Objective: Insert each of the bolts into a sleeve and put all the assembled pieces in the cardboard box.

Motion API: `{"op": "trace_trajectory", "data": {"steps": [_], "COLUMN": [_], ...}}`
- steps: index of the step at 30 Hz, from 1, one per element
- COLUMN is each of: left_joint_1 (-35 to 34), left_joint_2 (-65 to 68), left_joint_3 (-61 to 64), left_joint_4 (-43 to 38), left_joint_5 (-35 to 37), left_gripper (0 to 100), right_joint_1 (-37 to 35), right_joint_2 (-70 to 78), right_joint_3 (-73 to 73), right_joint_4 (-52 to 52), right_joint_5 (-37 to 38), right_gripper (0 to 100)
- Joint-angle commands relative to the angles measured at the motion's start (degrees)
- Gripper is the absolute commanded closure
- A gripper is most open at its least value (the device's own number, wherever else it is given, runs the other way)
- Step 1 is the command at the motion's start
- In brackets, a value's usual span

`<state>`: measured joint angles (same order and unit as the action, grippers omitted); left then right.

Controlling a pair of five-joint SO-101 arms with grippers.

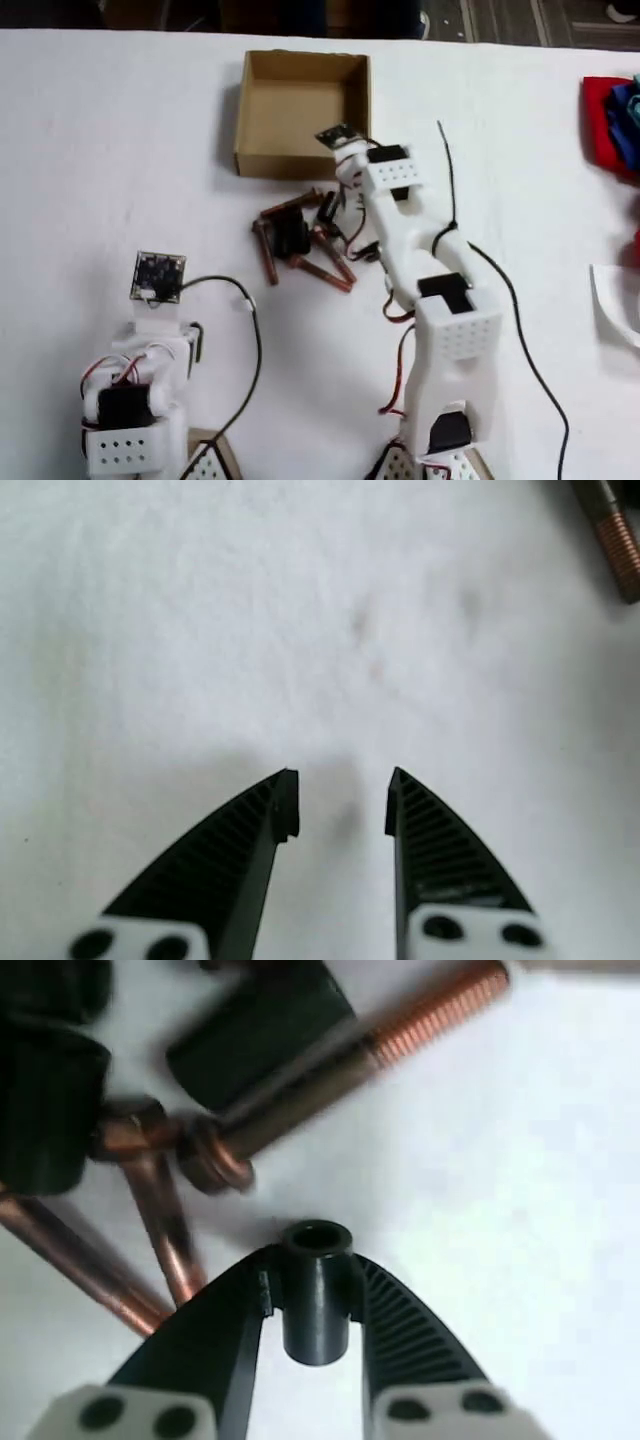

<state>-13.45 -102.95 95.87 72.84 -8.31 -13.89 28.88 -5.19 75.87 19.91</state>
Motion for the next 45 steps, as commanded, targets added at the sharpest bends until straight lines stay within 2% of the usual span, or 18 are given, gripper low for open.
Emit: {"op": "trace_trajectory", "data": {"steps": [1,7,12,18,23,34,37,39,45], "left_joint_1": [0.26,0.26,0.26,0.26,0.26,0.26,0.26,0.26,0.26], "left_joint_2": [-0.09,-0.09,-0.09,-0.09,-0.09,-0.09,-0.09,-0.09,-0.09], "left_joint_3": [1.27,1.27,1.27,1.27,1.27,1.27,1.27,1.27,1.27], "left_joint_4": [0.18,0.18,0.18,0.18,0.18,0.18,0.18,0.18,0.18], "left_joint_5": [0.0,0.0,0.0,0.0,0.0,0.0,0.0,0.0,0.0], "left_gripper": [83,83,83,83,83,83,83,83,83], "right_joint_1": [4.97,6.55,6.99,6.81,6.55,7.16,7.34,7.34,7.08], "right_joint_2": [-10.15,-18.86,-18.86,-18.86,-18.86,-12.79,-12.88,-13.05,-24.57], "right_joint_3": [4.57,21.8,27.16,27.25,27.16,26.37,26.11,26.11,31.21], "right_joint_4": [-0.57,-10.15,-14.55,-14.46,-14.55,-13.93,-14.11,-14.11,-13.93], "right_joint_5": [-2.11,-2.55,-2.55,-2.11,-2.11,-2.02,-2.02,-2.02,-2.11], "right_gripper": [97.7,97.7,97.2,83.4,87.4,87.8,98.1,97.0,97.6]}}
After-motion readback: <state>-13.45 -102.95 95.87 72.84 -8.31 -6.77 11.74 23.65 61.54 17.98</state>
